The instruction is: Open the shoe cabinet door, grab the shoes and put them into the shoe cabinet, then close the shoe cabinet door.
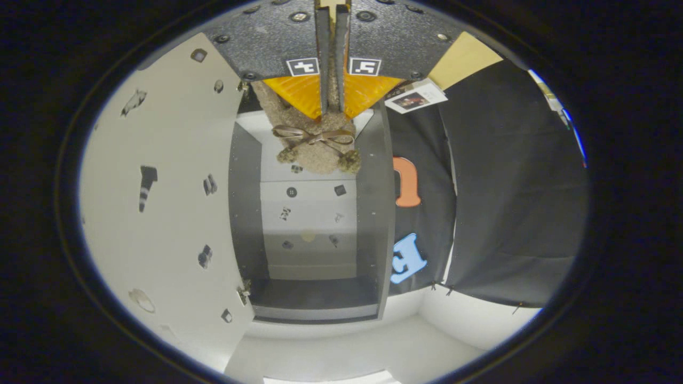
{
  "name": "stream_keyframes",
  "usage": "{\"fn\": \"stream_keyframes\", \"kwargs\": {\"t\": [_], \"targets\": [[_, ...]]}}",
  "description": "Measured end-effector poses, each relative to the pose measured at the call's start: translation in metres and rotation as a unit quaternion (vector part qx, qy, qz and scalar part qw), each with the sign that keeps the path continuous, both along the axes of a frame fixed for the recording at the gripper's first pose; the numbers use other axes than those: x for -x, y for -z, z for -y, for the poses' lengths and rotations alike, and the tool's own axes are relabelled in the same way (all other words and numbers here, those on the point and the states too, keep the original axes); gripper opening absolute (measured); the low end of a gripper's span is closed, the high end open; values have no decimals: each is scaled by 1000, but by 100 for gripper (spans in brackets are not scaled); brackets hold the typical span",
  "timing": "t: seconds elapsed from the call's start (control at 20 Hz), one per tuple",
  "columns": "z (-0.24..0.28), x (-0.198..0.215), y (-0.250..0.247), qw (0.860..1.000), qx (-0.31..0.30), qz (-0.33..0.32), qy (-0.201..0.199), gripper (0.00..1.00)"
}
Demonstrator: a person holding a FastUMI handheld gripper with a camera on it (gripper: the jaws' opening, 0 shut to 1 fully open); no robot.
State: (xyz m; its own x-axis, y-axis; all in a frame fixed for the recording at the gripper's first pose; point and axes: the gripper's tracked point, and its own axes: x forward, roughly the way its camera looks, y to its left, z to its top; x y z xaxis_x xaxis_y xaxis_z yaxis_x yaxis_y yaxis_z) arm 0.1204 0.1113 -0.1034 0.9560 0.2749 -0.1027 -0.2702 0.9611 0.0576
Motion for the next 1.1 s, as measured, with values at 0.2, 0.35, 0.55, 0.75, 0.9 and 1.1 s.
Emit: {"fn": "stream_keyframes", "kwargs": {"t": [0.2,0.35,0.55,0.75,0.9,1.1], "targets": [[17,-51,-33,998,23,24,51,7],[29,-92,-43,995,47,27,82,8],[49,-134,-44,992,58,17,109,8],[65,-177,-31,991,46,-27,124,8],[76,-208,-26,988,44,-55,141,7],[68,-257,-11,985,81,-56,139,8]]}}
